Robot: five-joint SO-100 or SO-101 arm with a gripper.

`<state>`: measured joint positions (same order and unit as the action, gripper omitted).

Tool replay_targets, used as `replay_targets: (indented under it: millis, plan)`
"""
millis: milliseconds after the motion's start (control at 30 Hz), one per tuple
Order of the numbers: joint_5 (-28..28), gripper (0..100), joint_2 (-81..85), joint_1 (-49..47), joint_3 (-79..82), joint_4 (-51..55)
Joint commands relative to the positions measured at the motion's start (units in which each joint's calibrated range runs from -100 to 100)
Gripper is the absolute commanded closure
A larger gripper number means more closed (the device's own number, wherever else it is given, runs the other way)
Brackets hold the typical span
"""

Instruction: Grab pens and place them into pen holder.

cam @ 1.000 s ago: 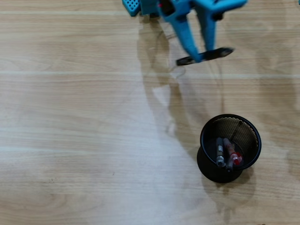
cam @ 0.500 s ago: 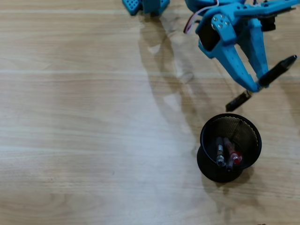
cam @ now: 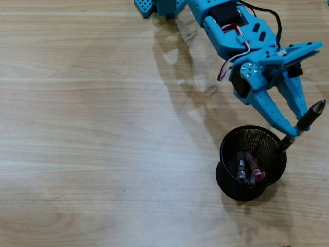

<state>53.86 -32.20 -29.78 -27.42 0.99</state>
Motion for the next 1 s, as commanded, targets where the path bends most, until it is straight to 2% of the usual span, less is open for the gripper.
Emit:
replay_targets:
  millis: [0, 133, 400, 800, 967]
  plan:
    - [0.43, 98, -0.62, 0.19, -3.35, -3.68]
    - [0.43, 96, -0.79, 0.56, -2.9, -3.68]
    - [0.38, 80, -0.88, 0.65, -2.27, -3.23]
    - [-0.14, 80, 1.58, 1.47, 0.99, -2.77]
    - [-4.18, 80, 7.44, 1.66, 5.52, 1.51]
